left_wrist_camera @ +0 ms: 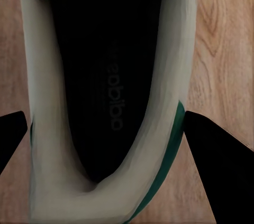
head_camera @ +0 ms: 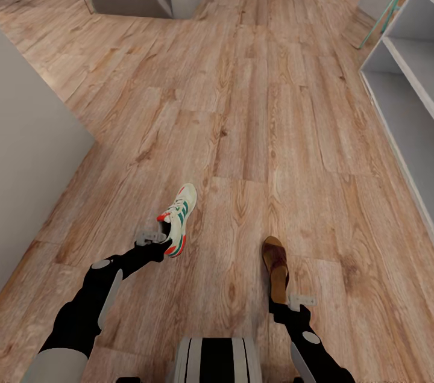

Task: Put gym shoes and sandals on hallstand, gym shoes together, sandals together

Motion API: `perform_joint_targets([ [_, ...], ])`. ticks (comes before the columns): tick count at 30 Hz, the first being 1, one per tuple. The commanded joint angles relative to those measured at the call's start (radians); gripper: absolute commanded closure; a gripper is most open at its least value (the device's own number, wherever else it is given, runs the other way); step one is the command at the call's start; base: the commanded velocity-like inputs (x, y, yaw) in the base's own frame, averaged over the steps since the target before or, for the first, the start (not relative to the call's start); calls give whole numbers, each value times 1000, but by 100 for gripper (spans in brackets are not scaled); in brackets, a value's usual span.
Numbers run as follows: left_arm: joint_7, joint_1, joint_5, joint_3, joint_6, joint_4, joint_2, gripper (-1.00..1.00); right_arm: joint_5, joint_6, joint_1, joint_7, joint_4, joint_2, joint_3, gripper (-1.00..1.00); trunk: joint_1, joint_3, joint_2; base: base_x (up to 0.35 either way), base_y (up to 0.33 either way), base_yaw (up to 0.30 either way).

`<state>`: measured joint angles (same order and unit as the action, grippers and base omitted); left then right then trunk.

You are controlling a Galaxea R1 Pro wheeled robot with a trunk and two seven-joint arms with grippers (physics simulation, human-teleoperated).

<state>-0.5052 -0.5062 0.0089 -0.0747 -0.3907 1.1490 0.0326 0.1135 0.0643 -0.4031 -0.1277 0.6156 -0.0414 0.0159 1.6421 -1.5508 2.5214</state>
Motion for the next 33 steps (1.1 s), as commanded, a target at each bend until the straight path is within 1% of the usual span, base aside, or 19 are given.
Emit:
perform_joint_targets([
  [1, -6, 0, 3, -2, -8, 1, 0, 100, 10, 5, 0, -3, 0, 0, 2, -100, 0, -6, 0, 0, 0, 0],
  [11, -4, 0, 3, -3, -8, 0, 0, 100, 10, 5, 0, -3, 0, 0, 2, -100, 0, -19, 0, 0, 0, 0],
  [33, -4, -1, 3, -4, -7, 0, 0, 100, 10, 5, 0, -3, 0, 0, 1, -100, 0, -20, 0, 26, 24, 0],
])
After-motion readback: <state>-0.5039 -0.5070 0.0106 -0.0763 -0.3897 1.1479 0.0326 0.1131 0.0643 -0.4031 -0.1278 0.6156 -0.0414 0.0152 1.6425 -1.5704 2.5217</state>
